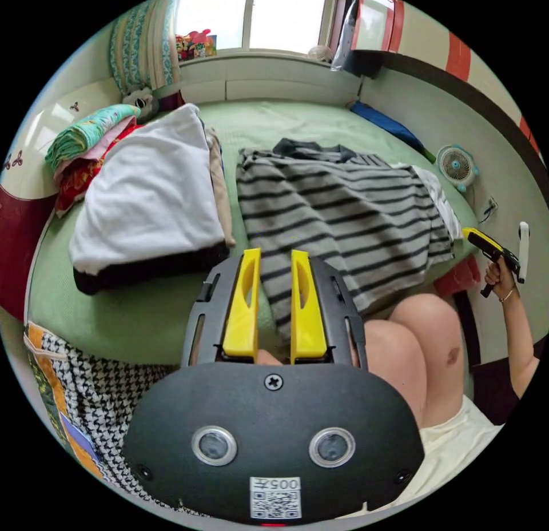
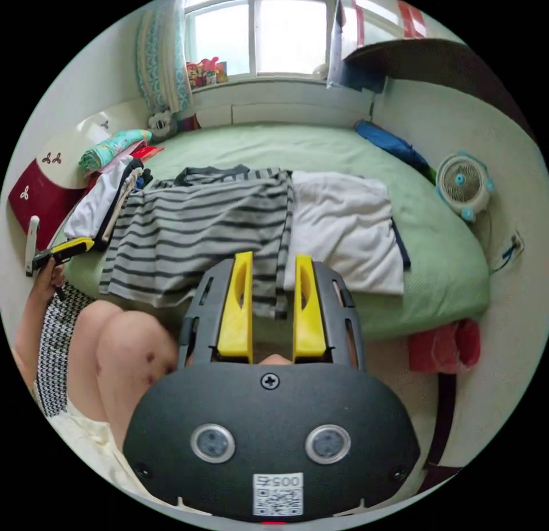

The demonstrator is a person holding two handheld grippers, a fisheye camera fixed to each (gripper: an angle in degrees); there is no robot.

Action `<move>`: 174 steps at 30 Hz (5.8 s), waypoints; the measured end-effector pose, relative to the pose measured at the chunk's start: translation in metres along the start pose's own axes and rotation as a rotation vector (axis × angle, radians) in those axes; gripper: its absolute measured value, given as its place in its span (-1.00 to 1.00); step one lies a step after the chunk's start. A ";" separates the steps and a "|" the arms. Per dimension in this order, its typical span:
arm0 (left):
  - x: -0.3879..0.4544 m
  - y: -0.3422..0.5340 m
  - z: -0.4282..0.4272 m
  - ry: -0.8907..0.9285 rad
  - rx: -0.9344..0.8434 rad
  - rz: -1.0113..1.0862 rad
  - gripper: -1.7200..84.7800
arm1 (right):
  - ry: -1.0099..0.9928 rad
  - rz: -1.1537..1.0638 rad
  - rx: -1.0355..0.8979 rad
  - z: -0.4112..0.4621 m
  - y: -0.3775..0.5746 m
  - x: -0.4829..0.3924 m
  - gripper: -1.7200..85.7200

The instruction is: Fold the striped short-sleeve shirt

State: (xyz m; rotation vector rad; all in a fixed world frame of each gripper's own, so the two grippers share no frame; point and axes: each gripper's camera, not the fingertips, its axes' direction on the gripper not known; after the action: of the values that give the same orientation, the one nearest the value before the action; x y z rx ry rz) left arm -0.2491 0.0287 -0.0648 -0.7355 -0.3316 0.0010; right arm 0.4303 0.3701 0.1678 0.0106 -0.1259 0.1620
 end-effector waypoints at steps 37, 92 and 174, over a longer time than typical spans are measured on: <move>0.019 0.095 0.013 -0.055 0.142 -0.137 -0.79 | 0.155 0.095 0.084 0.045 0.067 -0.055 -0.98; -0.003 0.228 -0.371 0.121 0.180 -0.125 -0.95 | 0.067 0.129 0.125 -0.319 0.168 0.000 -0.99; -0.120 -0.040 0.030 0.217 -0.205 -0.164 -0.88 | -0.204 0.234 -0.263 0.024 -0.052 0.096 -0.94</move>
State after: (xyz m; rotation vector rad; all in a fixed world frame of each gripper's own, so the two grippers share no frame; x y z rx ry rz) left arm -0.3760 0.0049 -0.0530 -0.9012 -0.1847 -0.2692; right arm 0.5296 0.3337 0.2038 -0.2509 -0.3514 0.3774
